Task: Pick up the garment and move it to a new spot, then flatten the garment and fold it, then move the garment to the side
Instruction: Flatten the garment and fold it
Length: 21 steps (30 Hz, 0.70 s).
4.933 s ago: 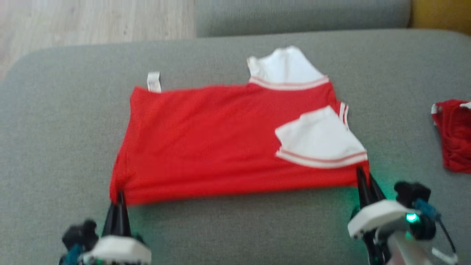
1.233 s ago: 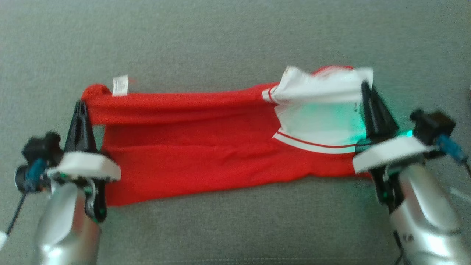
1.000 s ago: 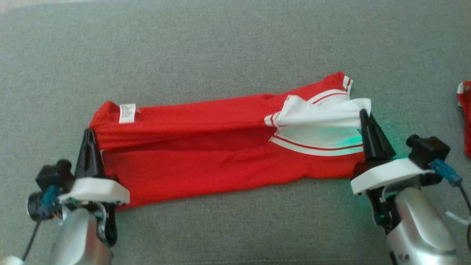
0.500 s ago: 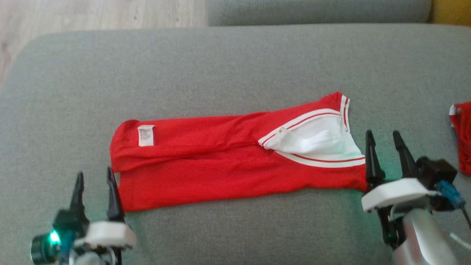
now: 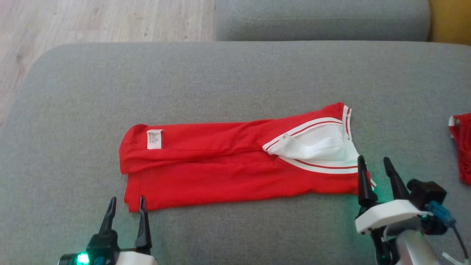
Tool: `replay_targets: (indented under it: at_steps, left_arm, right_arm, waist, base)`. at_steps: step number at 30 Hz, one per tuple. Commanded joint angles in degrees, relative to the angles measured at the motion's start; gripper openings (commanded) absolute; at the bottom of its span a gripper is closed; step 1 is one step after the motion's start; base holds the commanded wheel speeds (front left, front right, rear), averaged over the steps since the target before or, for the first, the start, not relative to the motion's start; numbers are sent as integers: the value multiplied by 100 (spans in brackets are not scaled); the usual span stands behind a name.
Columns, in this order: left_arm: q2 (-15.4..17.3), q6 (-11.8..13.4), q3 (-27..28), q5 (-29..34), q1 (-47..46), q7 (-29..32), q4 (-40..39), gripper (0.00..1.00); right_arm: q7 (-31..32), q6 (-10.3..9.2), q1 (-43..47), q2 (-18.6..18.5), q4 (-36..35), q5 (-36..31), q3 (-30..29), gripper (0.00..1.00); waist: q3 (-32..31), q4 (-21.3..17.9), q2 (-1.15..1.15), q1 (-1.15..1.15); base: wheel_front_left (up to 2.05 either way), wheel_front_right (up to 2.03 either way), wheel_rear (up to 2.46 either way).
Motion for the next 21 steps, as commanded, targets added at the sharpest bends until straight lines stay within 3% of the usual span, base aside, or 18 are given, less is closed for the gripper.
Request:
replay_targets:
  at_steps: [1, 6, 18, 21]
  left_arm:
    - [12, 27, 123, -53, -212, -55, -189, 100]
    - [11, 23, -23, -163, -399, -55, -182, 100]
    - [11, 3, -211, -296, -615, -55, -123, 100]
    - [11, 13, -194, -313, -618, -55, -106, 100]
  right_arm:
    - [-62, -5, -297, -15, -115, -22, 189, 100]
    - [-62, -5, -819, -14, 320, -97, 235, 100]
    - [-62, -5, -1728, -14, 2466, -952, -599, 100]
    - [-62, -5, -1762, -14, 2861, -801, -550, 100]
  waist:
    - [65, 44, 0, 0]
    - [314, 211, 0, 0]
    - [668, 628, 0, 0]
    - [662, 644, 0, 0]
  base:
    - [0, 0, 0]
    - [0, 0, 0]
    - [0, 0, 0]
    - [0, 0, 0]
